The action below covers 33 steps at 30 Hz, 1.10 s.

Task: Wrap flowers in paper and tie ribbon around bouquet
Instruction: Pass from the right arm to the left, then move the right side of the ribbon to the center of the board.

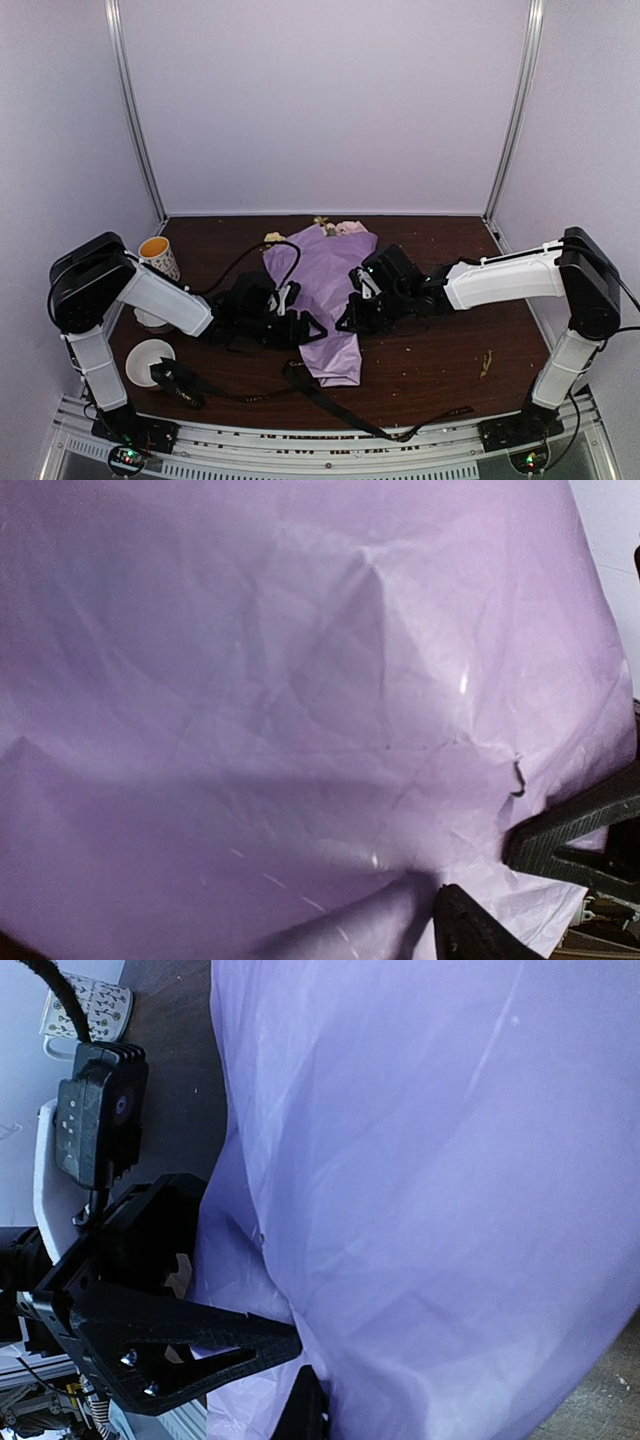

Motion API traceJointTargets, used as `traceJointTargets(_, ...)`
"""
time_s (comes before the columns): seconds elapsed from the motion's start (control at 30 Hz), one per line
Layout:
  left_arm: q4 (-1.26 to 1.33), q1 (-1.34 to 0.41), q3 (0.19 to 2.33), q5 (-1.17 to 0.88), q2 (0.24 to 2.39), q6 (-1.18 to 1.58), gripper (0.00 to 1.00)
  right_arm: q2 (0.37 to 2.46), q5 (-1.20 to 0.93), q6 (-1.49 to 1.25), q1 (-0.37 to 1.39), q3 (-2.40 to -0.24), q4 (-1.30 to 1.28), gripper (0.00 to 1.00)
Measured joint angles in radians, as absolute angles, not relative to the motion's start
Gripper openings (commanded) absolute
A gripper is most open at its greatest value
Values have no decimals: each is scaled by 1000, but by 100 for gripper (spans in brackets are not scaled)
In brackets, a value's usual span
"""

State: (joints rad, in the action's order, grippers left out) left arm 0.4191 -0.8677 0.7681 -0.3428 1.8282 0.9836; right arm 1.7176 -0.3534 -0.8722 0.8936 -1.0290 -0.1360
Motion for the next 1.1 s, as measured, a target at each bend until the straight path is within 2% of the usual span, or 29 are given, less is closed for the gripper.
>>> traceJointTargets(0.07,426,-868,764,-348,1829,995,56,1718,-354,-873,895,-1029,-136,0)
traceJointTargets(0.13,430,-867,755,-352,1829,1004,32,1718,-354,-873,897,-1029,-137,0)
traceJointTargets(0.2,437,-868,747,-359,1829,1013,12,1718,-355,-873,899,-1029,-136,0)
traceJointTargets(0.23,443,-868,746,-364,1829,1016,4,1718,-355,-873,899,-1029,-136,0)
traceJointTargets(0.27,451,-868,746,-369,1829,1016,0,1719,-355,-874,900,-1029,-136,0)
traceJointTargets(0.37,471,-868,744,-378,1829,1017,0,1722,-354,-879,901,-1028,-134,0)
traceJointTargets(0.4,472,-868,743,-379,1829,1017,0,1722,-354,-879,901,-1027,-134,5)
traceJointTargets(0.43,473,-868,741,-380,1829,1017,0,1722,-353,-879,901,-1027,-136,13)
traceJointTargets(0.53,479,-868,738,-382,1829,1017,0,1721,-334,-862,902,-1027,-160,45)
traceJointTargets(0.6,478,-868,733,-382,1829,1017,0,1708,-298,-838,903,-1027,-220,58)
traceJointTargets(0.67,478,-868,728,-381,1829,1017,0,1677,-254,-822,904,-1024,-290,65)
traceJointTargets(0.8,478,-868,727,-382,1830,1016,0,1531,-115,-804,910,-984,-476,74)
traceJointTargets(0.97,479,-868,727,-383,1841,1016,0,1269,84,-864,932,-832,-744,75)
traceJointTargets(1.1,479,-868,727,-384,1844,1016,0,1203,137,-967,1005,-683,-915,77)
